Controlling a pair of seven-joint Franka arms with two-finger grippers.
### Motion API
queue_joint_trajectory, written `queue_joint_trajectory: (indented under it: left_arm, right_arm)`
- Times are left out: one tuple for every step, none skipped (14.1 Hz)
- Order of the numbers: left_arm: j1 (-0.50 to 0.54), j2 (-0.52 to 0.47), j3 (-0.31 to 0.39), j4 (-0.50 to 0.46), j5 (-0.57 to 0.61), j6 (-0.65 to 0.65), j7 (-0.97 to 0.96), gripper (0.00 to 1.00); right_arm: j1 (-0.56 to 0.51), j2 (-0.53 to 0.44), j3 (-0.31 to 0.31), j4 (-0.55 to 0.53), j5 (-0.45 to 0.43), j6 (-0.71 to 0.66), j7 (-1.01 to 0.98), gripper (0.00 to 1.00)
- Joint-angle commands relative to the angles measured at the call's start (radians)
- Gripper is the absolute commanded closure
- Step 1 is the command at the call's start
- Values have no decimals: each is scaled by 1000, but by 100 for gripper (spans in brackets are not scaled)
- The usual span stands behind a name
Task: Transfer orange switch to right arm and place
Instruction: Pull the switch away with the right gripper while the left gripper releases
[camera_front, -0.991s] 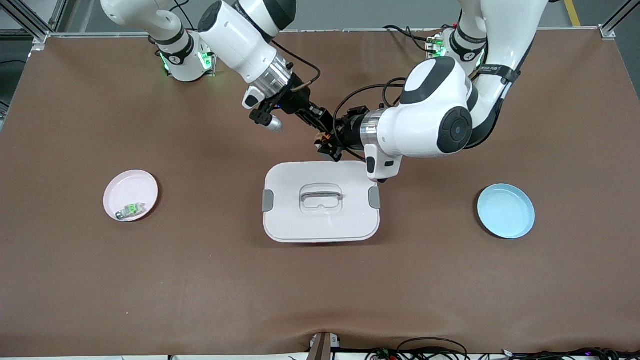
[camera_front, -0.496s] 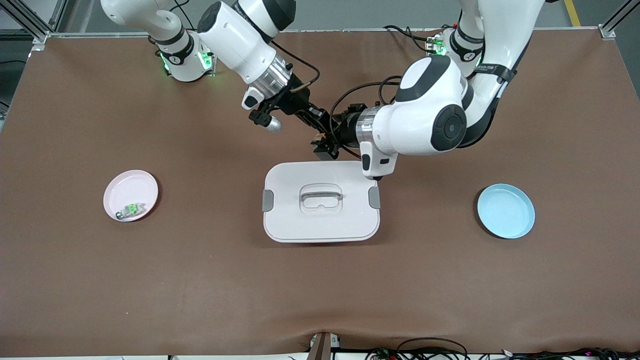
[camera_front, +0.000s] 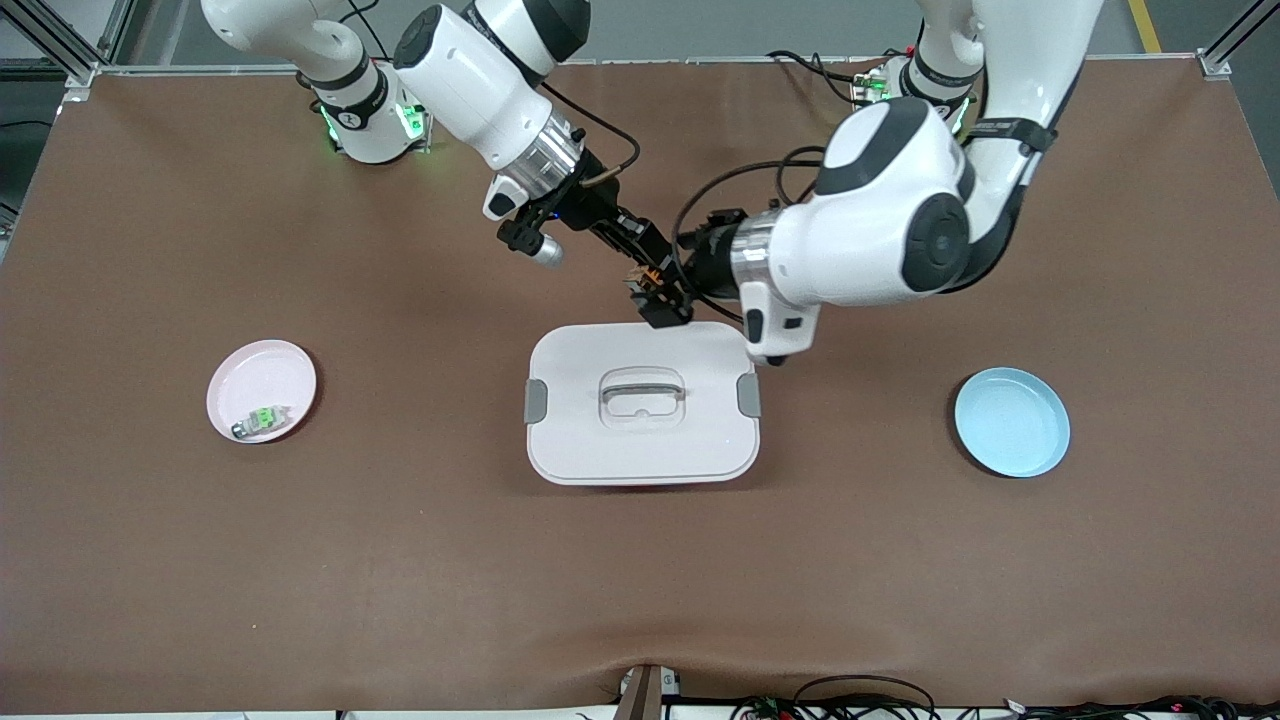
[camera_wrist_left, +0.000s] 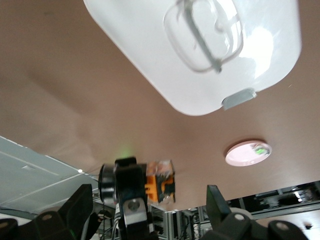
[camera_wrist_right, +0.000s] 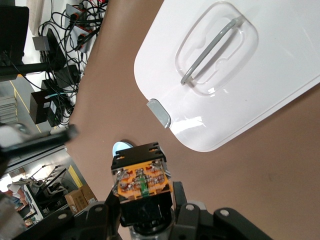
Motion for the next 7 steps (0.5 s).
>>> queue_joint_trajectory:
  left_arm:
    - [17,-45,46,15,101,-4,11,0]
    - [20,-46,49,17,144,-4,23,0]
    - [23,-48,65,17,193,-4,49,0]
    - [23,-51,89,17,253,-6,84,0]
    - [24,-66,104,15,316,-9,127,0]
    - [26,-81,121,14,377,-10,173,0]
    - [41,-83,129,14,437,-12,224,0]
  right_arm:
    - [-28,-61,2,1,11,-102,-22,99]
    - [-45,-82,2,-1,8,-151,-56,99]
    - [-63,-105,0,-2,6,-213,-99,99]
    - [-85,-128,0,-7,-1,-281,-143,99]
    - [-108,-153,0,-16,-4,-339,-182,99]
    - [-129,-183,0,-28,-10,-391,-220,99]
    - [-154,-208,0,-30,-35,-451,-261,99]
